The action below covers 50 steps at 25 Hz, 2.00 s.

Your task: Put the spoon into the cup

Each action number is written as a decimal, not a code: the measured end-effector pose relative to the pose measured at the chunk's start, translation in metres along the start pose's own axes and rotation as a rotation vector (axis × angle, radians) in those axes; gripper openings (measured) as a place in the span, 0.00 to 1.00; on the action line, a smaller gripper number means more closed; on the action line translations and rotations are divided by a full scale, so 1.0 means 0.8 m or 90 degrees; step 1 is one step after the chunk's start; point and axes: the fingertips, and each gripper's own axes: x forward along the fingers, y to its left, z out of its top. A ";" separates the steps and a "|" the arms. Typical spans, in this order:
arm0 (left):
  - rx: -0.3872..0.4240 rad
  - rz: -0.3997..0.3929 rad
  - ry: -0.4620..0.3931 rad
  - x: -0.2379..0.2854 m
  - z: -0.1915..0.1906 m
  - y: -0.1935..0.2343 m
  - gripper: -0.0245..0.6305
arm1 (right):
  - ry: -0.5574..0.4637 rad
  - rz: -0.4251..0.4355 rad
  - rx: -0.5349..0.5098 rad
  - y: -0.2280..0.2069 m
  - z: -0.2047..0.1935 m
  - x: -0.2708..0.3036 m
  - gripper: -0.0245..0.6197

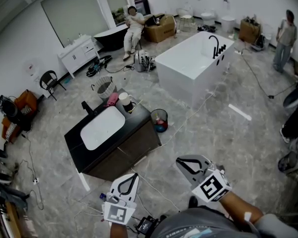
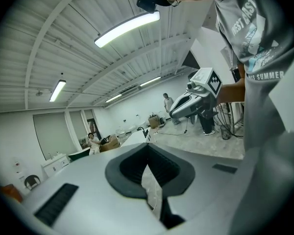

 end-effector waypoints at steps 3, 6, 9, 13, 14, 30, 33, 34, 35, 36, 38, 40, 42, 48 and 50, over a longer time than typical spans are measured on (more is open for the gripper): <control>-0.008 0.009 0.006 0.021 0.006 -0.005 0.04 | -0.002 0.010 -0.005 -0.020 -0.007 -0.006 0.09; -0.009 0.015 0.010 0.039 0.012 -0.013 0.04 | -0.004 0.021 -0.007 -0.034 -0.017 -0.013 0.09; -0.023 0.023 0.014 0.050 0.013 -0.018 0.04 | -0.006 0.029 -0.006 -0.044 -0.027 -0.017 0.09; -0.037 0.028 0.018 0.059 0.012 -0.019 0.04 | 0.006 0.034 0.001 -0.056 -0.045 -0.015 0.09; -0.042 0.026 0.021 0.061 0.007 -0.019 0.04 | 0.010 0.034 0.007 -0.056 -0.049 -0.013 0.09; -0.041 -0.051 -0.021 0.112 -0.015 0.074 0.04 | 0.040 -0.047 0.042 -0.085 -0.035 0.054 0.09; -0.053 -0.058 -0.017 0.112 -0.025 0.087 0.04 | 0.050 -0.048 0.045 -0.080 -0.038 0.066 0.09; -0.052 -0.063 -0.015 0.111 -0.029 0.089 0.04 | 0.054 -0.051 0.048 -0.081 -0.039 0.069 0.09; -0.049 -0.067 -0.015 0.111 -0.032 0.091 0.04 | 0.058 -0.055 0.051 -0.081 -0.041 0.072 0.09; -0.047 -0.071 -0.016 0.110 -0.035 0.093 0.04 | 0.062 -0.058 0.054 -0.082 -0.041 0.075 0.09; -0.047 -0.078 -0.022 0.109 -0.040 0.100 0.04 | 0.069 -0.064 0.055 -0.082 -0.040 0.083 0.09; -0.052 -0.079 -0.025 0.108 -0.046 0.111 0.04 | 0.070 -0.065 0.052 -0.079 -0.036 0.094 0.09; -0.052 -0.078 -0.028 0.105 -0.052 0.123 0.04 | 0.071 -0.064 0.049 -0.075 -0.031 0.105 0.09; -0.047 -0.081 -0.041 0.103 -0.071 0.160 0.04 | 0.072 -0.080 0.033 -0.076 -0.014 0.138 0.09; -0.056 -0.085 -0.050 0.103 -0.073 0.170 0.04 | 0.076 -0.084 0.027 -0.077 -0.007 0.146 0.09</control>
